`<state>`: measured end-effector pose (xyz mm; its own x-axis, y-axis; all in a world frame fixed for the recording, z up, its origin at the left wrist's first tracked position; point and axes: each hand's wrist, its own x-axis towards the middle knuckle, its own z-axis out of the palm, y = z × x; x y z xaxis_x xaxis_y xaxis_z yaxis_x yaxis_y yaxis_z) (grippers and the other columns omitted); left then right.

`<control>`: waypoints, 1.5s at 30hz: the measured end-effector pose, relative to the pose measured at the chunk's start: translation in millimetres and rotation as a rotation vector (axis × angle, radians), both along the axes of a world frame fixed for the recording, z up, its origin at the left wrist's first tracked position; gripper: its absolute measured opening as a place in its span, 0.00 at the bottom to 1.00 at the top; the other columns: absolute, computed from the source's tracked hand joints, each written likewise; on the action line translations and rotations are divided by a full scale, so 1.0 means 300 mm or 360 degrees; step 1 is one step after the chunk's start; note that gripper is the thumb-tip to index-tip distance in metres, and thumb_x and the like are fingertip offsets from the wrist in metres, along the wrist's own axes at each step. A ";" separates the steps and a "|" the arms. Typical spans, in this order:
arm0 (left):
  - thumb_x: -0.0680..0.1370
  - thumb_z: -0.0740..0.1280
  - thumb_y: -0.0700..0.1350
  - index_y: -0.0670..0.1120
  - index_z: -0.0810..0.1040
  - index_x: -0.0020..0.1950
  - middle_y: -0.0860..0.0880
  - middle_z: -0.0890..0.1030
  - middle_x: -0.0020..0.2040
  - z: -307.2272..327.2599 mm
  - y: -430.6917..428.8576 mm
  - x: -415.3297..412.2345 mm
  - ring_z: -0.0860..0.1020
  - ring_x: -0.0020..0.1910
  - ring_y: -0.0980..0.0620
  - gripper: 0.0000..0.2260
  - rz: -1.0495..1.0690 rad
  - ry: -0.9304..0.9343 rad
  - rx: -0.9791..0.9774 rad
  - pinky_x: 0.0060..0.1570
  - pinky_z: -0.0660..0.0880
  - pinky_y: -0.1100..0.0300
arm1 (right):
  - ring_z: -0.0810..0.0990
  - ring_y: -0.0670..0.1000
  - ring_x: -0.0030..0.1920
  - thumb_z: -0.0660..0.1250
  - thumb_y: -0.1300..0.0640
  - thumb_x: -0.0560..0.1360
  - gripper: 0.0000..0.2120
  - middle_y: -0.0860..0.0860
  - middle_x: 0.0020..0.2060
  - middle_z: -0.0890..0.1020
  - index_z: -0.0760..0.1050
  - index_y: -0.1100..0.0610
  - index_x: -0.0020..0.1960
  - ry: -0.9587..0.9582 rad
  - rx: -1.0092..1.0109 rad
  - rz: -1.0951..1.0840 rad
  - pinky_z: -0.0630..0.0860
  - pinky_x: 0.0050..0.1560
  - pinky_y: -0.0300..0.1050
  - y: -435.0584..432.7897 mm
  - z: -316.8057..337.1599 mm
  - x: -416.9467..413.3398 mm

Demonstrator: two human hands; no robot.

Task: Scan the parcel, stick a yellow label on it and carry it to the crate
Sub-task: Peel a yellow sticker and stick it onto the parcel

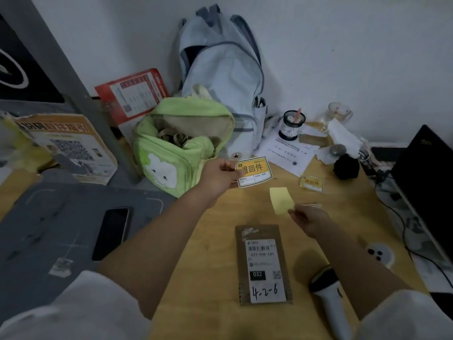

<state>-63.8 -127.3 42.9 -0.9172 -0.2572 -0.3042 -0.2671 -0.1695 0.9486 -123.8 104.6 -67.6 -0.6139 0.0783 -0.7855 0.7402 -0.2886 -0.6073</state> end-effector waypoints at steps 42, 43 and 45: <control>0.74 0.72 0.41 0.47 0.76 0.33 0.46 0.81 0.37 -0.316 0.180 0.151 0.78 0.39 0.46 0.10 0.0166 -0.0623 -0.0298 0.49 0.79 0.49 | 0.79 0.49 0.35 0.71 0.61 0.73 0.04 0.53 0.36 0.82 0.80 0.63 0.46 0.0498 0.0546 0.0865 0.72 0.37 0.41 -0.061 0.099 0.203; 0.74 0.71 0.41 0.47 0.76 0.33 0.44 0.81 0.39 -0.328 0.179 0.161 0.78 0.39 0.46 0.10 0.0157 -0.0648 -0.0292 0.47 0.79 0.50 | 0.78 0.49 0.35 0.70 0.61 0.73 0.05 0.52 0.36 0.82 0.80 0.63 0.46 0.0479 0.0561 0.0898 0.71 0.38 0.42 -0.062 0.095 0.209; 0.75 0.70 0.42 0.47 0.75 0.34 0.43 0.80 0.39 -0.347 0.181 0.176 0.77 0.39 0.46 0.10 0.0156 -0.0667 -0.0307 0.42 0.75 0.53 | 0.76 0.49 0.35 0.70 0.61 0.73 0.03 0.52 0.35 0.80 0.79 0.61 0.42 0.0448 0.0609 0.0938 0.69 0.37 0.42 -0.069 0.083 0.222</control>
